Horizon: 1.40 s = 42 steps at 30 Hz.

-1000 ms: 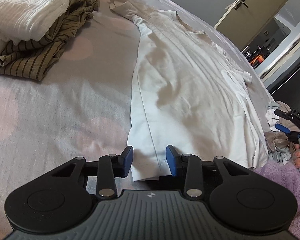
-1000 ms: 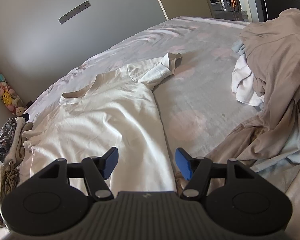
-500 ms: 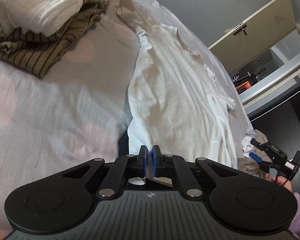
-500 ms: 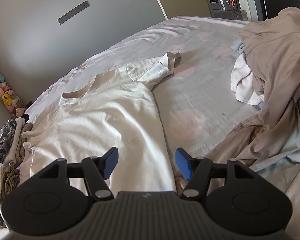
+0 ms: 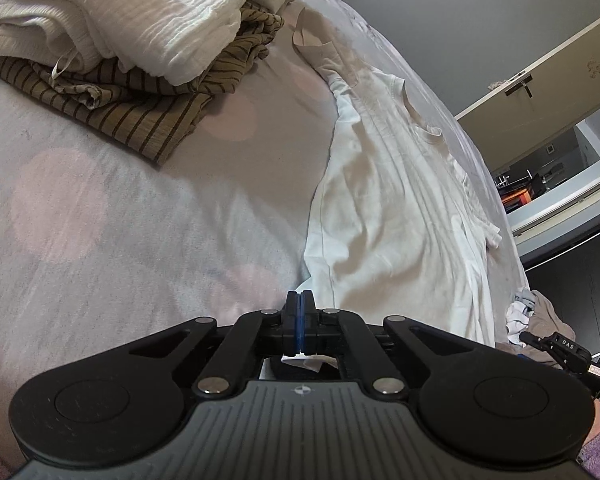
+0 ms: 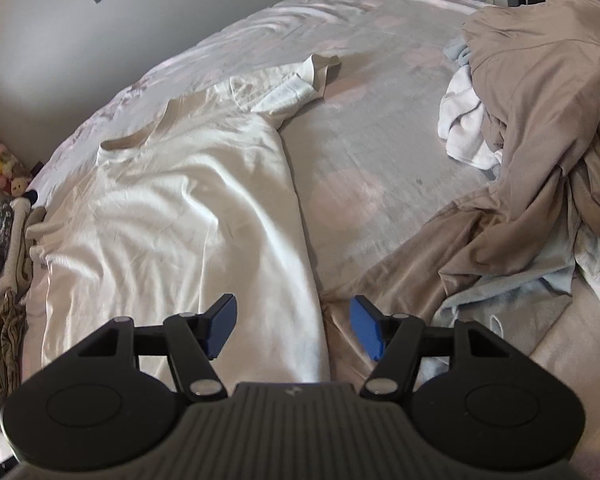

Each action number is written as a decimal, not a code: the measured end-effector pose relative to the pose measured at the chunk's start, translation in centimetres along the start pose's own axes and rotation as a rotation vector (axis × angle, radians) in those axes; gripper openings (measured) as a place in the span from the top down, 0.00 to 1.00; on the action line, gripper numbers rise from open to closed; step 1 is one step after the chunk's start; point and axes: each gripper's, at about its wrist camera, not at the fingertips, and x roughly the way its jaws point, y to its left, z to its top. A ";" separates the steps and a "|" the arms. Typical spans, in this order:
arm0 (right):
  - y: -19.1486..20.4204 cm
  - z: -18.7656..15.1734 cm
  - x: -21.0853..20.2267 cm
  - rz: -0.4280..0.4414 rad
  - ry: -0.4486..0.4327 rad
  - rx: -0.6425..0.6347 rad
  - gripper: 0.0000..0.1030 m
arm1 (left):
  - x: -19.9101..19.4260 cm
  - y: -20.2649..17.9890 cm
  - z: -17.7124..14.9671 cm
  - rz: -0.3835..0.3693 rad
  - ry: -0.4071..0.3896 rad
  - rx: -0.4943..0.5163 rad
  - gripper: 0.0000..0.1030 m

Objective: Fold clothes
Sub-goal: 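Close the left gripper on the white shirt's hem corner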

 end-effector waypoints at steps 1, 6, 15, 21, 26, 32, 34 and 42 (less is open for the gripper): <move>0.0 -0.1 -0.2 -0.003 0.030 -0.029 0.36 | 0.0 -0.2 0.1 -0.003 0.000 0.008 1.00; -1.2 -0.6 -0.1 -0.001 0.137 -0.058 0.36 | 0.4 -1.2 0.3 -0.019 0.014 0.036 0.79; -1.0 -1.1 0.4 0.049 0.092 -0.058 0.36 | 1.5 -1.6 0.3 -0.005 0.048 0.026 0.63; -1.4 -0.9 0.4 0.063 0.083 -0.022 0.36 | 2.2 -2.6 0.1 -0.018 0.079 0.040 0.68; -1.1 -0.9 0.5 0.053 0.080 -0.044 0.36 | 3.1 -2.1 -0.1 -0.005 0.096 0.018 0.74; -1.2 -1.0 0.5 0.057 0.073 -0.047 0.36 | 3.9 -1.5 0.0 0.011 0.110 0.001 0.87; -1.2 -0.9 0.5 0.059 0.073 -0.043 0.36 | 4.1 -1.3 0.1 0.007 0.106 -0.002 0.89; -1.3 -0.9 0.5 0.066 0.079 -0.035 0.36 | 0.8 -2.9 1.2 -0.097 0.023 0.012 0.98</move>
